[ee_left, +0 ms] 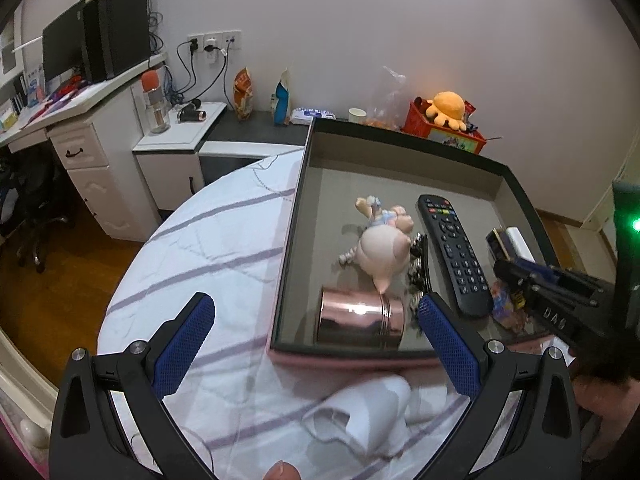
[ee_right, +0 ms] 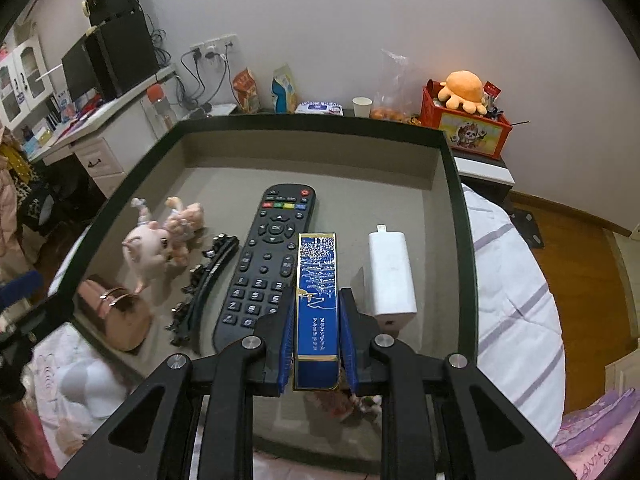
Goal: Organize rigid objects
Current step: 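Carry the blue-and-gold item with the right gripper into the box and release, then withdraw the right gripper and reach the left gripper to the block figure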
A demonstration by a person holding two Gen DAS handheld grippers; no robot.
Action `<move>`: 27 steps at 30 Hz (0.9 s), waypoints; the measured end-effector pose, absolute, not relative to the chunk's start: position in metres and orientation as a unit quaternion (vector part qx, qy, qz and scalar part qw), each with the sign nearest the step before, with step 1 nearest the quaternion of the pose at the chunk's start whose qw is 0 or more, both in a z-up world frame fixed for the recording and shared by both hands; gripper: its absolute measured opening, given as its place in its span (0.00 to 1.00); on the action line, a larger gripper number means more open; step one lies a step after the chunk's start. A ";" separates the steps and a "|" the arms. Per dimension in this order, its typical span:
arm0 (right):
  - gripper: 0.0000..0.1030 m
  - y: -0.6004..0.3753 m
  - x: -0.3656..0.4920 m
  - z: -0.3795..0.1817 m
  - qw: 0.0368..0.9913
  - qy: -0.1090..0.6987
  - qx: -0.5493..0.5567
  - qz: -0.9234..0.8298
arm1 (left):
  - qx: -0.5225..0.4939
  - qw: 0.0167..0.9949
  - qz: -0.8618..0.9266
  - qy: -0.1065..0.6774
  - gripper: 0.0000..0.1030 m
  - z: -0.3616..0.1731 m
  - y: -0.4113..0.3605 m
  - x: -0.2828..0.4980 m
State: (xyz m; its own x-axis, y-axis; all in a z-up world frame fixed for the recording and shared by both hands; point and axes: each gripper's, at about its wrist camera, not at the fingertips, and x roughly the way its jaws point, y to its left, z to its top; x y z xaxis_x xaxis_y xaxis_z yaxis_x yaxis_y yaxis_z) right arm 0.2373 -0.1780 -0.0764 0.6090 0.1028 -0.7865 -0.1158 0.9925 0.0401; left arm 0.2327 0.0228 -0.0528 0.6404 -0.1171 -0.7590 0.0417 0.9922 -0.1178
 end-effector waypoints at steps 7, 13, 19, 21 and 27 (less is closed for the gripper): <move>0.43 -0.178 0.237 -0.077 0.901 0.431 -0.010 0.052 | -0.047 0.905 -0.047 0.419 1.00 -0.052 0.023 0.235; 0.78 -0.177 0.220 -0.059 0.913 0.405 -0.007 0.049 | -0.048 0.910 -0.048 0.408 1.00 -0.040 0.025 0.221; 0.82 -0.176 0.193 -0.044 0.920 0.388 0.000 0.046 | -0.049 0.918 -0.048 0.391 1.00 -0.025 0.027 0.198; 0.82 -0.179 0.183 -0.039 0.923 0.382 0.007 0.040 | -0.048 0.920 -0.049 0.386 1.00 -0.020 0.027 0.188; 0.83 -0.193 0.144 -0.031 0.928 0.369 0.032 0.034 | -0.041 0.921 -0.047 0.385 1.00 -0.018 0.030 0.158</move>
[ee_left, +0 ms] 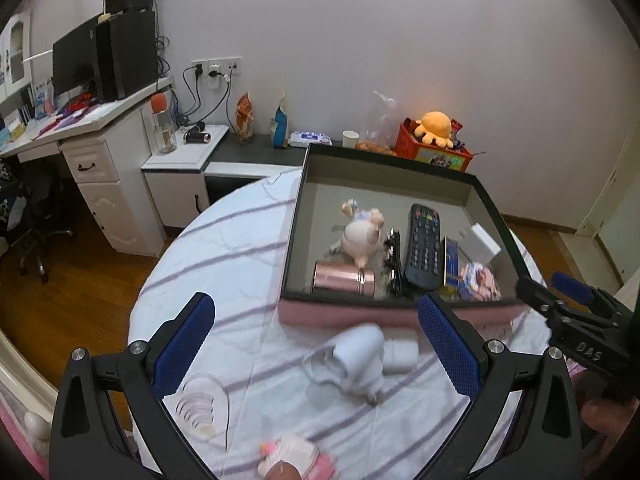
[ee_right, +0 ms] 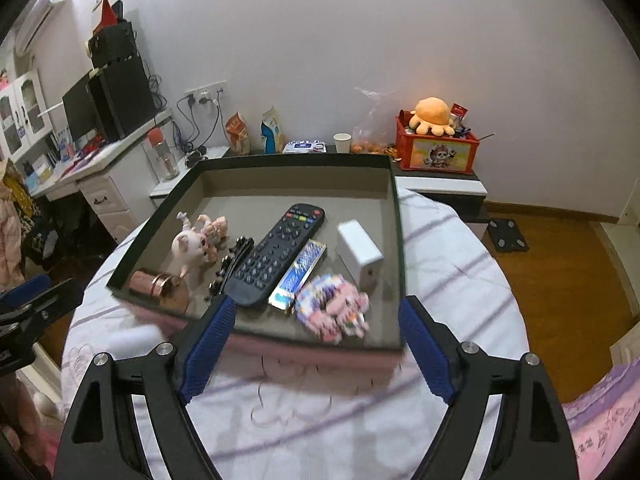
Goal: Organize rigid objects
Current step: 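Withdraw the right gripper and reach the left gripper to the block figure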
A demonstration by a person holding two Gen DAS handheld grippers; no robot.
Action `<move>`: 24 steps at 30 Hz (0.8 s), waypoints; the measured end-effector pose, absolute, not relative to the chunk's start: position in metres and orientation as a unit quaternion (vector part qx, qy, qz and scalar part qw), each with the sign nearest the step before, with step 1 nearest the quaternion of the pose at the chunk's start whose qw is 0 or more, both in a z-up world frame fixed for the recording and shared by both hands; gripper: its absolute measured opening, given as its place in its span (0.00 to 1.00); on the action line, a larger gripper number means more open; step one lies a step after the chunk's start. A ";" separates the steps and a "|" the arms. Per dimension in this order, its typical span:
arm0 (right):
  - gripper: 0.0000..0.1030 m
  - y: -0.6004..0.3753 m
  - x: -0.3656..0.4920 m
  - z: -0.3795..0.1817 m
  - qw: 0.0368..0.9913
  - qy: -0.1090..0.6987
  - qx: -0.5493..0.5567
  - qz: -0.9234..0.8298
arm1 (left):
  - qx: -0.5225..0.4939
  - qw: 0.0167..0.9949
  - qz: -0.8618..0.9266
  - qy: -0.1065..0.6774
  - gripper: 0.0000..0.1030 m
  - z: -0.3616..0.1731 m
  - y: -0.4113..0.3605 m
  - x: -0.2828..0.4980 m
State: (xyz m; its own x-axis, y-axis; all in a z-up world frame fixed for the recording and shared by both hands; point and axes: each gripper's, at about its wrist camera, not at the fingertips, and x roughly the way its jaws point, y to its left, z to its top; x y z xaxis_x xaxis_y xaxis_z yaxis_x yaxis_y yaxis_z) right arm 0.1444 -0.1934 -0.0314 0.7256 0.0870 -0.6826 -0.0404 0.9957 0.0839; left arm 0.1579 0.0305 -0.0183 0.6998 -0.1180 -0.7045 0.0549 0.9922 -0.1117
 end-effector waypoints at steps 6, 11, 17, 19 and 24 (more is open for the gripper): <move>0.83 -0.209 0.114 -0.046 0.921 0.385 0.059 0.028 | -0.039 0.910 -0.046 0.411 1.00 -0.038 0.032 0.132; 0.83 -0.211 0.097 -0.056 0.916 0.393 0.070 0.029 | -0.026 0.899 -0.050 0.433 1.00 -0.057 0.027 0.113; 0.83 -0.209 0.086 -0.055 0.917 0.391 0.068 0.036 | -0.020 0.892 -0.047 0.449 1.00 -0.073 0.027 0.096; 0.83 -0.207 0.084 -0.054 0.917 0.390 0.068 0.038 | -0.019 0.891 -0.045 0.452 1.00 -0.076 0.029 0.093; 0.83 -0.203 0.083 -0.053 0.917 0.390 0.066 0.041 | -0.021 0.889 -0.042 0.456 1.00 -0.081 0.034 0.090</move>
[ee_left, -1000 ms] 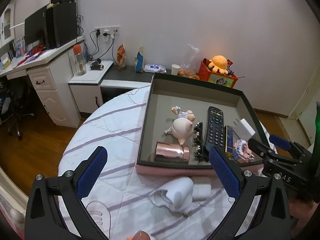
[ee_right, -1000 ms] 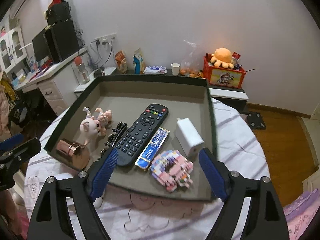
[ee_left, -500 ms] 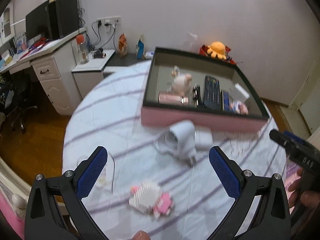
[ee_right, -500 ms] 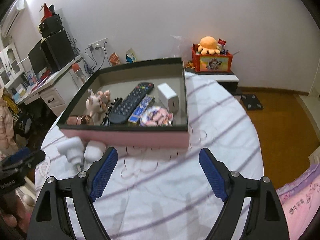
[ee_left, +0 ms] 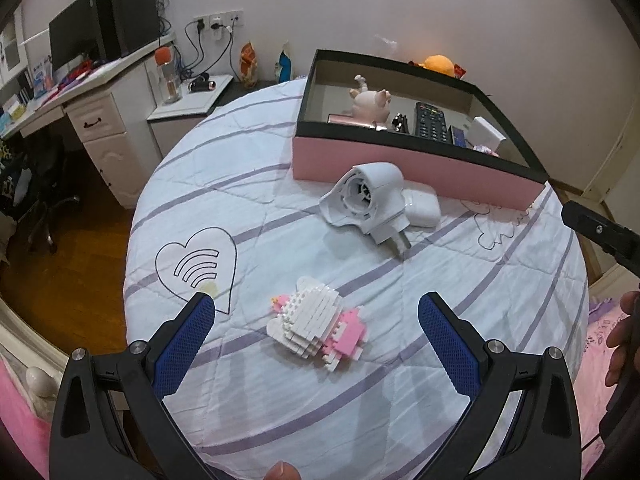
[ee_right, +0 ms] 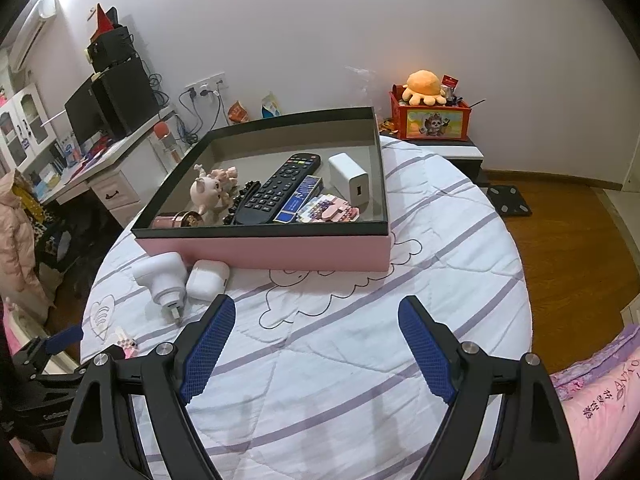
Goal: Organize rigid objects
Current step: 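Withdraw the right gripper and reach the left gripper to the block figure, then close the left gripper on the white-and-pink block figure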
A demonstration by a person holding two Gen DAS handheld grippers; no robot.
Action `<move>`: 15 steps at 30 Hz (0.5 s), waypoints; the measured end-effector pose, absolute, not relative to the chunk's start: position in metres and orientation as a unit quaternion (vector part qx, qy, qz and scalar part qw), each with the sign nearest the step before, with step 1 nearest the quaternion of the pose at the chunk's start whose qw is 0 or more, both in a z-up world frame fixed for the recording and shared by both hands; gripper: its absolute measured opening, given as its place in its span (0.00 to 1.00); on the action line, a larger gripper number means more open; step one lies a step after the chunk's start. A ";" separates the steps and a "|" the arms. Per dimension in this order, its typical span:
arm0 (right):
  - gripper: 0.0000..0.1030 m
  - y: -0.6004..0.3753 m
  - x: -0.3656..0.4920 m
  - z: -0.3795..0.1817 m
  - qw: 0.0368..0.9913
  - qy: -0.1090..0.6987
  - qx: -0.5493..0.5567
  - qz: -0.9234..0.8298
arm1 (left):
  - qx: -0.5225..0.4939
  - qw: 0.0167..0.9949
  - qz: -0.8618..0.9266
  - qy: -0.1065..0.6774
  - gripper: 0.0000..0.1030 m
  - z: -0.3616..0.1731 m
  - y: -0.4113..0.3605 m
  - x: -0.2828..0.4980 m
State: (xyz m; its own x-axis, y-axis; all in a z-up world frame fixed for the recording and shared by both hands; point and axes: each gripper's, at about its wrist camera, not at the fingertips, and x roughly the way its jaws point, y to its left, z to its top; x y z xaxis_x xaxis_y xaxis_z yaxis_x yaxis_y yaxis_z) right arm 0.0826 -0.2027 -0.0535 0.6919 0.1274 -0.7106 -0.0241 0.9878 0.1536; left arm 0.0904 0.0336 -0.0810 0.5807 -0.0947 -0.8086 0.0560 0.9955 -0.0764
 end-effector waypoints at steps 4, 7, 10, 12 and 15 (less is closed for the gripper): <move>0.83 -0.199 0.082 -0.053 0.917 0.392 0.062 0.042 | -0.020 0.884 -0.047 0.464 1.00 -0.088 0.035 0.091; 0.83 -0.197 0.082 -0.054 0.917 0.393 0.060 0.038 | -0.016 0.879 -0.052 0.473 1.00 -0.096 0.032 0.095; 0.83 -0.195 0.083 -0.054 0.916 0.396 0.058 0.034 | -0.012 0.874 -0.050 0.483 1.00 -0.106 0.033 0.098; 0.83 -0.193 0.083 -0.055 0.915 0.398 0.056 0.033 | -0.011 0.871 -0.050 0.488 1.00 -0.112 0.034 0.101; 0.83 -0.190 0.085 -0.056 0.914 0.401 0.052 0.031 | -0.004 0.870 -0.048 0.491 0.96 -0.120 0.034 0.104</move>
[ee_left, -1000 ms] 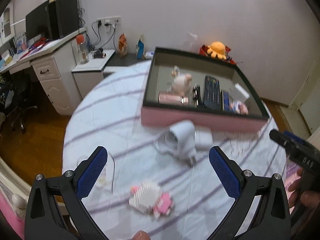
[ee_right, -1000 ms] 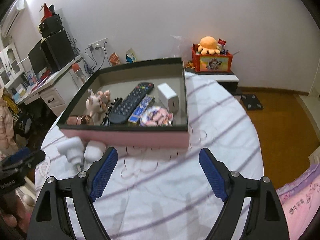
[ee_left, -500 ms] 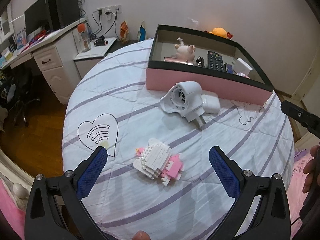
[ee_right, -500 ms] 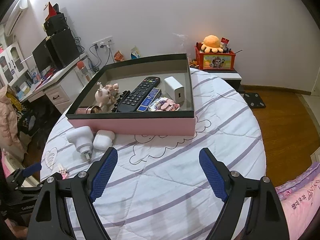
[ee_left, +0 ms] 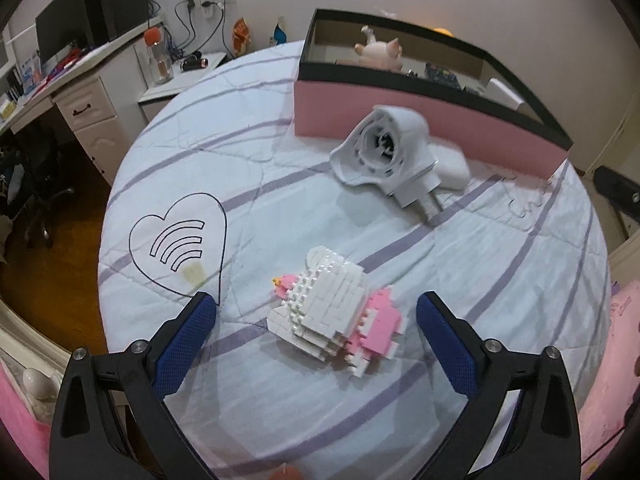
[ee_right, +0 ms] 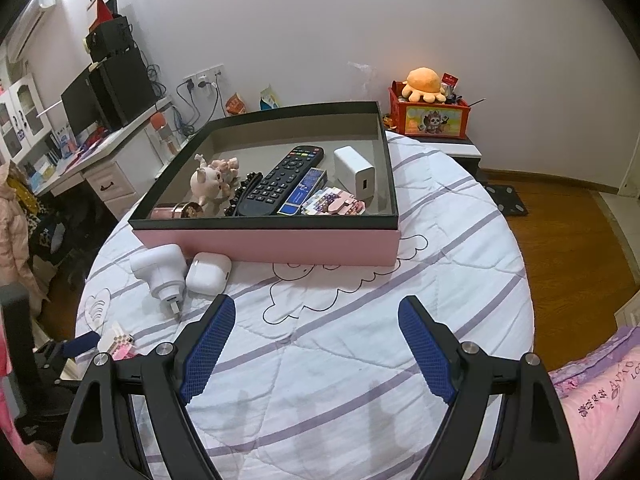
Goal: Organize rigid objects
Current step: 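Close the left gripper on the white-and-pink block figure, then carry the block figure with the left gripper over the box and release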
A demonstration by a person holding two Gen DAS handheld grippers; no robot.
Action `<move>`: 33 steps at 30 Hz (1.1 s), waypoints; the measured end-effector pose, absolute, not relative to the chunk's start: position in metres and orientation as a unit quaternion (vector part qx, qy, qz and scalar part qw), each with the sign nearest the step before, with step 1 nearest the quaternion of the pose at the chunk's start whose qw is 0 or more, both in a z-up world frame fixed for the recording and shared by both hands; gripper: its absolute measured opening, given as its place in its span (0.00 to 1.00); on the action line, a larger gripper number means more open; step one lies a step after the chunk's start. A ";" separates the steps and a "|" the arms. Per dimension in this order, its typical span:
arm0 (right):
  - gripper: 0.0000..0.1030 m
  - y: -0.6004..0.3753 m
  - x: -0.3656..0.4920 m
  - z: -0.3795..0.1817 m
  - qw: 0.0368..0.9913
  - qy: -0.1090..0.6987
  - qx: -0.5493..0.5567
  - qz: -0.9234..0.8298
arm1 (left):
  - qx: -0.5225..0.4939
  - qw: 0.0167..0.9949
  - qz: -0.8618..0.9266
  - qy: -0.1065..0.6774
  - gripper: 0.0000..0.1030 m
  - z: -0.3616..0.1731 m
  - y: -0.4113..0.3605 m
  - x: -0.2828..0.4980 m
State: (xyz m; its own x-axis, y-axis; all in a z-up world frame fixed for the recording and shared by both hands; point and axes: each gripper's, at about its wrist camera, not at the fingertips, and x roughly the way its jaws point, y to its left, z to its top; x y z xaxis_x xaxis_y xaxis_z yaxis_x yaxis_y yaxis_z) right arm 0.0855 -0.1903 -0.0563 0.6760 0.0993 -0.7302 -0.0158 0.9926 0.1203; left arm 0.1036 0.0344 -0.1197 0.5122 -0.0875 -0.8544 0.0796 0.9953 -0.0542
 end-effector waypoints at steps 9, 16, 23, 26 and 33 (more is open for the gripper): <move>0.83 -0.181 0.089 -0.056 0.913 0.404 0.045 0.033 | -0.004 0.874 -0.054 0.483 0.59 -0.114 0.043 0.102; 0.83 -0.181 0.086 -0.055 0.914 0.402 0.046 0.035 | -0.013 0.874 -0.059 0.483 0.59 -0.109 0.044 0.096; 0.83 -0.188 0.086 -0.054 0.915 0.400 0.052 0.033 | -0.013 0.877 -0.066 0.475 0.59 -0.095 0.038 0.098; 0.83 -0.190 0.088 -0.054 0.915 0.399 0.054 0.035 | -0.013 0.881 -0.070 0.467 0.59 -0.085 0.033 0.103; 0.83 -0.194 0.103 -0.048 0.917 0.392 0.055 0.041 | -0.012 0.893 -0.086 0.441 0.59 -0.054 0.014 0.130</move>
State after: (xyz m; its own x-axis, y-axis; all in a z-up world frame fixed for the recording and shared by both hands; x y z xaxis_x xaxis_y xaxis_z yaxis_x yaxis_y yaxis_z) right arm 0.1028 -0.1938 -0.0478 0.6888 0.1185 -0.7152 -0.0323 0.9906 0.1330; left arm 0.1298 0.0139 -0.0535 0.5969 -0.1641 -0.7854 0.1423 0.9850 -0.0977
